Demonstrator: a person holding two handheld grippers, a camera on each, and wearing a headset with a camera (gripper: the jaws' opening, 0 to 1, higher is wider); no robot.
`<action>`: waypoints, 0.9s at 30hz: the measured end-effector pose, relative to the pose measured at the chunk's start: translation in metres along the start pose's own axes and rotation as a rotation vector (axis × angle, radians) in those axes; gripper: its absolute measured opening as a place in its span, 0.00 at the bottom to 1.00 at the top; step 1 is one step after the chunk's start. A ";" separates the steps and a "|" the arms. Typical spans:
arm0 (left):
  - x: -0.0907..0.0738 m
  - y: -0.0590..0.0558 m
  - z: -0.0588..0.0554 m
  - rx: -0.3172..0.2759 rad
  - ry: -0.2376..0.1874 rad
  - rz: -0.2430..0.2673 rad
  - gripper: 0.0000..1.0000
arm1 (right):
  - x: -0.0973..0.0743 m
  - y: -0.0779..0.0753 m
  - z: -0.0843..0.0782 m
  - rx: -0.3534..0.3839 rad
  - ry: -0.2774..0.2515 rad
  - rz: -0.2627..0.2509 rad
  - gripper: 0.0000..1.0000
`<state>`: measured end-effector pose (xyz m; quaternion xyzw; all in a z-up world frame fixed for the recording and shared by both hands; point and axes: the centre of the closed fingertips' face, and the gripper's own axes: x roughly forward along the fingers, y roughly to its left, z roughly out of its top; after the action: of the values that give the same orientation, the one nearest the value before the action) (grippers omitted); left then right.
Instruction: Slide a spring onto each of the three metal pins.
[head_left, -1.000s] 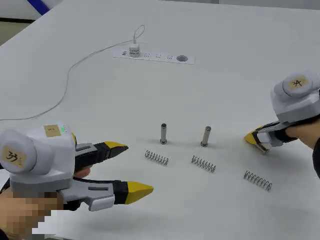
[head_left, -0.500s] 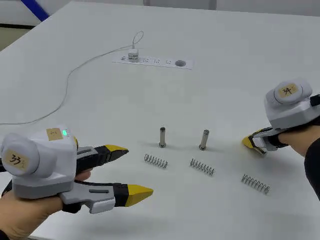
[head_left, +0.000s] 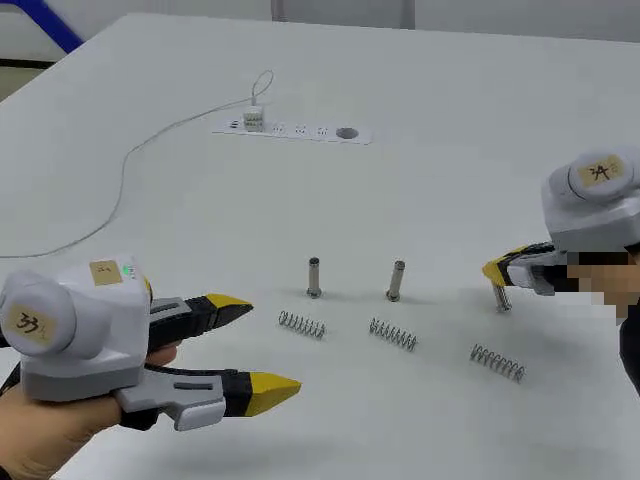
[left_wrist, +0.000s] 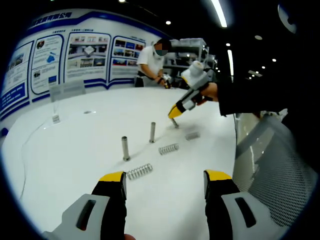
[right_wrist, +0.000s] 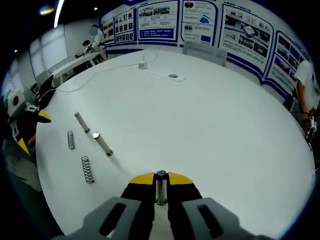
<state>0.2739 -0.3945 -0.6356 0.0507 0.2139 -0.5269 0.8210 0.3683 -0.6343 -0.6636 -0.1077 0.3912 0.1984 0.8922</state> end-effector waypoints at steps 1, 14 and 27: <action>0.000 0.000 0.000 0.002 0.001 -0.002 0.64 | -0.001 0.000 -0.002 0.006 -0.002 0.000 0.09; -0.001 -0.001 0.000 0.014 0.006 -0.001 0.64 | -0.012 0.001 -0.008 0.030 -0.062 -0.027 0.09; -0.001 -0.002 -0.001 0.020 0.013 -0.002 0.64 | -0.020 0.003 -0.013 0.055 -0.090 -0.025 0.09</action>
<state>0.2716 -0.3937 -0.6359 0.0622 0.2141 -0.5295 0.8184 0.3464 -0.6419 -0.6578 -0.0789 0.3544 0.1811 0.9140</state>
